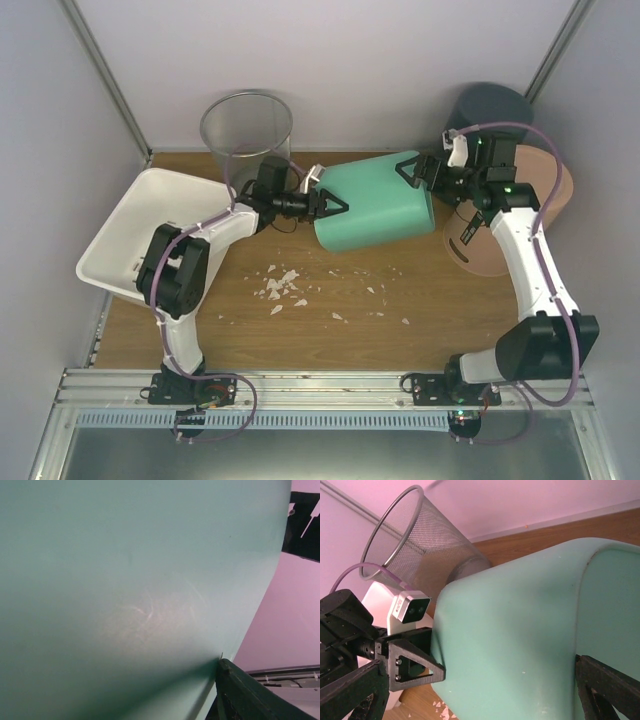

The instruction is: Turn the large container upside down

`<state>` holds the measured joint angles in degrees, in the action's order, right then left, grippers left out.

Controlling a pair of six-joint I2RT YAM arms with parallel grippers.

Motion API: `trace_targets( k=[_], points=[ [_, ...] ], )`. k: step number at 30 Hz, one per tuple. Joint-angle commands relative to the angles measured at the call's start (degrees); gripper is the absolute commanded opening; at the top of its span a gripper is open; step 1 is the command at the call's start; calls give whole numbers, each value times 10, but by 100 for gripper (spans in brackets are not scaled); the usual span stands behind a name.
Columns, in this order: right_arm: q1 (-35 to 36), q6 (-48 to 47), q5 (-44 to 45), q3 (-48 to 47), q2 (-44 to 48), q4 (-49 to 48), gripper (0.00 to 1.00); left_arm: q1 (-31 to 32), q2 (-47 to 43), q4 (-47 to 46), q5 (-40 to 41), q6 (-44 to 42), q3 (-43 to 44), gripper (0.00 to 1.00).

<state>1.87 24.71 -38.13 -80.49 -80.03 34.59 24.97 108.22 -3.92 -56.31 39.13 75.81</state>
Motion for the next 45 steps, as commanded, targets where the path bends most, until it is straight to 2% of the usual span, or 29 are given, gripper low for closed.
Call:
trace_targets(
  k=[1, 3, 6, 11, 32, 45],
  points=[
    [27, 0, -41, -26, -12, -9, 100, 12, 20, -5, -31, -25, 7, 61],
    [31, 0, -41, -33, -16, -7, 100, 13, 22, -18, -38, -16, 2, 65],
    [35, -2, -41, -48, -25, -3, 100, 13, 27, -35, -52, -5, 3, 82],
    [41, -8, -39, -79, -41, 12, 100, 13, 39, -41, -62, 2, 14, 98],
    [81, -21, -17, -170, -108, 55, 100, 14, 136, -67, -62, 33, 32, 99],
    [85, -49, 40, -189, -119, 94, 100, 17, 242, -57, -49, 17, 125, 99]
  ],
)
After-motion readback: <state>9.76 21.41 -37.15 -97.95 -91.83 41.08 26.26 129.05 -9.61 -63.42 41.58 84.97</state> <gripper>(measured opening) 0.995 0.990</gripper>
